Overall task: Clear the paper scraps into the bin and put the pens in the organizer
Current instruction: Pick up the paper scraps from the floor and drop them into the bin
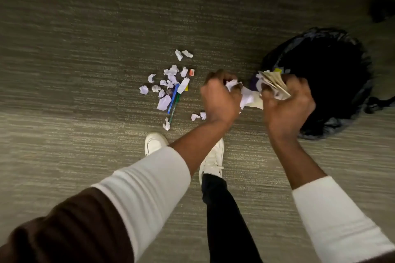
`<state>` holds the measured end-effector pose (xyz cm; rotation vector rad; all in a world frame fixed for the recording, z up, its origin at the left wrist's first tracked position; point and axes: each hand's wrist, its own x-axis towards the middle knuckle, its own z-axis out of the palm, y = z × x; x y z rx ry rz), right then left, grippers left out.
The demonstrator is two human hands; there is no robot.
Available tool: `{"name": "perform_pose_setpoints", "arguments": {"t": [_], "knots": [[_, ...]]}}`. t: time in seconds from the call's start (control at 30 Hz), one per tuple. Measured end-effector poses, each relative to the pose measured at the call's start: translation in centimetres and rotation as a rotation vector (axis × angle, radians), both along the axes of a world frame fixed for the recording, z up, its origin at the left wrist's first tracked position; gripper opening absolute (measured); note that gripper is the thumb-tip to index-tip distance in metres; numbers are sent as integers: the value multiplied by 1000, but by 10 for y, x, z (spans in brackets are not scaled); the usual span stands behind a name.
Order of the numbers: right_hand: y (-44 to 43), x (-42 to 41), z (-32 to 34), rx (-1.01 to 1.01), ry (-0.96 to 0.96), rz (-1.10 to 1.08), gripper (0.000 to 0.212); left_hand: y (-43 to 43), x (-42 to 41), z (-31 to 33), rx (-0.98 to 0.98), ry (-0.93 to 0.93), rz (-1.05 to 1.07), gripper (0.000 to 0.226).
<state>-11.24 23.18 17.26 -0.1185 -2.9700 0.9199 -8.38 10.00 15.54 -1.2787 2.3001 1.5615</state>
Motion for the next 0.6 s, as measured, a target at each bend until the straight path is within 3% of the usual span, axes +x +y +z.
{"name": "perform_pose_setpoints", "arguments": {"t": [0.17, 0.3, 0.5, 0.6], "knots": [[62, -27, 13, 5, -59, -288, 39, 44, -25, 32, 5, 91, -126, 13], [96, -40, -1, 86, -246, -287, 52, 73, -33, 28, 35, 32, -186, 18], [108, -41, -12, 7, -346, -313, 39, 102, -35, 16, 125, -27, -396, 55], [104, -30, -8, -35, -292, -290, 37, 102, -25, 15, 119, 35, -482, 50]]}}
